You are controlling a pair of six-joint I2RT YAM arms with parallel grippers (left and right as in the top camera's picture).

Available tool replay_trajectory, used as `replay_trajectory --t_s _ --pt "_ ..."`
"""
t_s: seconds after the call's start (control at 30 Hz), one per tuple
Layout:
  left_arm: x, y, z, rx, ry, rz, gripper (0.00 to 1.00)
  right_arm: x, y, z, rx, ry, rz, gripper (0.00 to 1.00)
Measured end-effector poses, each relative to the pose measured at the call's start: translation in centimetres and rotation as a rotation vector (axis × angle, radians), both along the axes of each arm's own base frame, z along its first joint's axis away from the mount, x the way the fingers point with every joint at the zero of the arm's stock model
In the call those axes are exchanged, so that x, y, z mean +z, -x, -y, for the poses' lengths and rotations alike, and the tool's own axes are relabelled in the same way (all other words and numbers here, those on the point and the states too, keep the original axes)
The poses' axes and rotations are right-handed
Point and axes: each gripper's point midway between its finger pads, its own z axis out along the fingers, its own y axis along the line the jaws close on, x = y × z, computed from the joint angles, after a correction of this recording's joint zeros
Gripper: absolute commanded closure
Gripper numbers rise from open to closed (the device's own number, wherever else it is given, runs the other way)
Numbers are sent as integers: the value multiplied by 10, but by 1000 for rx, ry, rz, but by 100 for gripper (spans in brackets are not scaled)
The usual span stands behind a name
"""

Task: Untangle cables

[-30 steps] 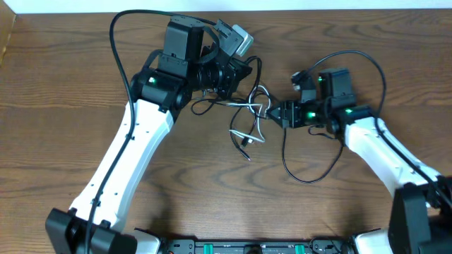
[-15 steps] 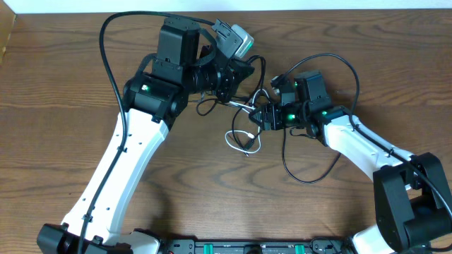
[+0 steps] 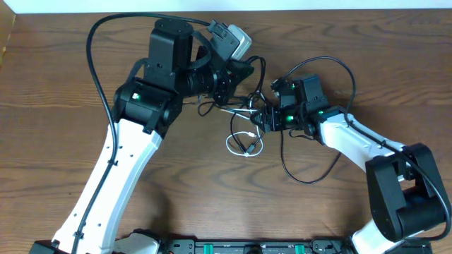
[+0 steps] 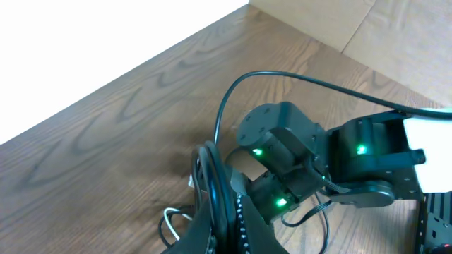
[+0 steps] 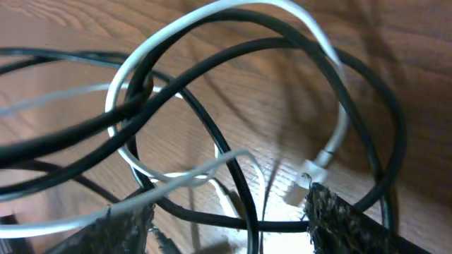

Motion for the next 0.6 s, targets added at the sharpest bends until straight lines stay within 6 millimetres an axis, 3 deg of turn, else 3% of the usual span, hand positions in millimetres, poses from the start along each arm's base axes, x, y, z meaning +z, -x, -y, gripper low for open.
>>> replay_trajectory --t_s 0.3,0.5,0.6 --pt "1 1 0 -4 3 0 92 7 -2 -17 35 -17 57 37" --pt "2 3 2 -17 11 -3 92 -1 0 -30 59 -22 61 50" --pt "2 4 2 -21 13 -4 92 -14 4 -32 63 -12 29 67"
